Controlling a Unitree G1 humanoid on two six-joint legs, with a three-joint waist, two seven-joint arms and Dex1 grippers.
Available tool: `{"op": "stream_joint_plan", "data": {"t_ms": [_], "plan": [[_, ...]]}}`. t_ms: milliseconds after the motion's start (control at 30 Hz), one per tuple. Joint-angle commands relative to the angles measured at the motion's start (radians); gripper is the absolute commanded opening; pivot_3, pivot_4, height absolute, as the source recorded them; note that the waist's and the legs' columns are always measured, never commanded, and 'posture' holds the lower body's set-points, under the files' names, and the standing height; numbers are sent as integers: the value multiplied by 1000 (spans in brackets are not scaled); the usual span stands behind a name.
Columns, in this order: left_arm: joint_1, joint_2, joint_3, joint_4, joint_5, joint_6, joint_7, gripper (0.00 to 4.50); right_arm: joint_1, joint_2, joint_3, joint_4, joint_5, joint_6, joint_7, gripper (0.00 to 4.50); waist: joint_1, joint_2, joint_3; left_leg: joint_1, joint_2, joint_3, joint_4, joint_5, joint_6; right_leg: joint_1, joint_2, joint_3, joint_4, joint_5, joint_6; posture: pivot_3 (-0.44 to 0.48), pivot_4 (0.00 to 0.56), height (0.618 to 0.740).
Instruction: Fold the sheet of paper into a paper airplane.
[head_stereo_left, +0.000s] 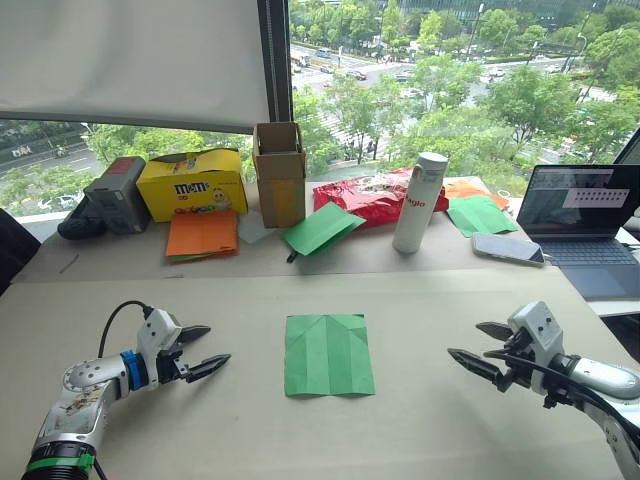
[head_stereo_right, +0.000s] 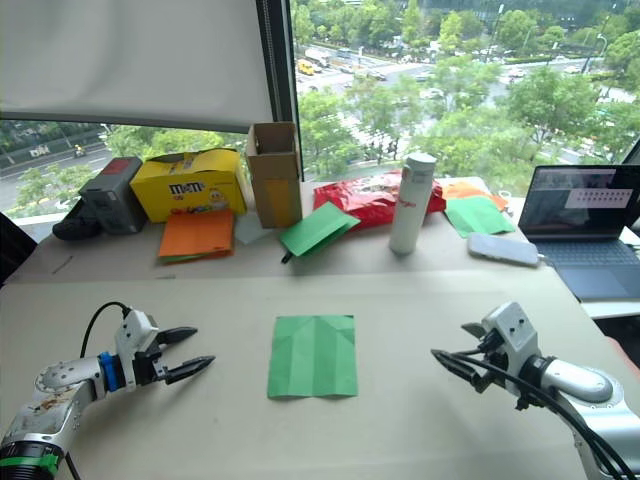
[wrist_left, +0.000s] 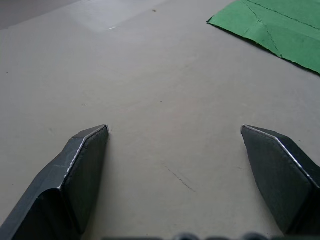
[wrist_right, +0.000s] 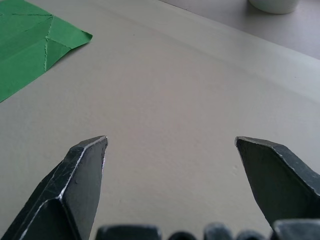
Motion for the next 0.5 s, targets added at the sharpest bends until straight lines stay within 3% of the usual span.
{"op": "stream_joint_plan", "data": {"t_ms": [33, 133, 200, 500], "plan": [[-7, 14, -14, -22, -42, 73, -75, 4500, -8, -8, -30, 8, -6, -52, 23, 4488, 0, 0, 0, 0, 0, 0, 0, 0, 0, 0, 0, 0, 0, 0, 0, 0, 150, 739], [-42, 34, 4, -112, -161, 193, -179, 4500, 10, -12, -23, 14, -14, -84, 54, 4488, 0, 0, 0, -1, 0, 0, 0, 0, 0, 0, 0, -1, 0, 0, 0, 0, 150, 739], [-52, 44, -11, -152, -167, 213, -215, 3934, 21, -17, -18, -1, 4, -69, 82, 4500, -1, -1, 1, -1, 0, 0, 1, 0, 0, 0, 0, -1, 0, 0, 1, 0, 150, 739], [-171, -28, -173, -322, -93, 224, -192, 960, 104, -41, 7, -149, 28, -4, 144, 1579, 0, -2, 1, -1, 0, 0, 1, 0, 0, 0, 1, 0, 0, -1, 1, 0, 150, 739]]}}
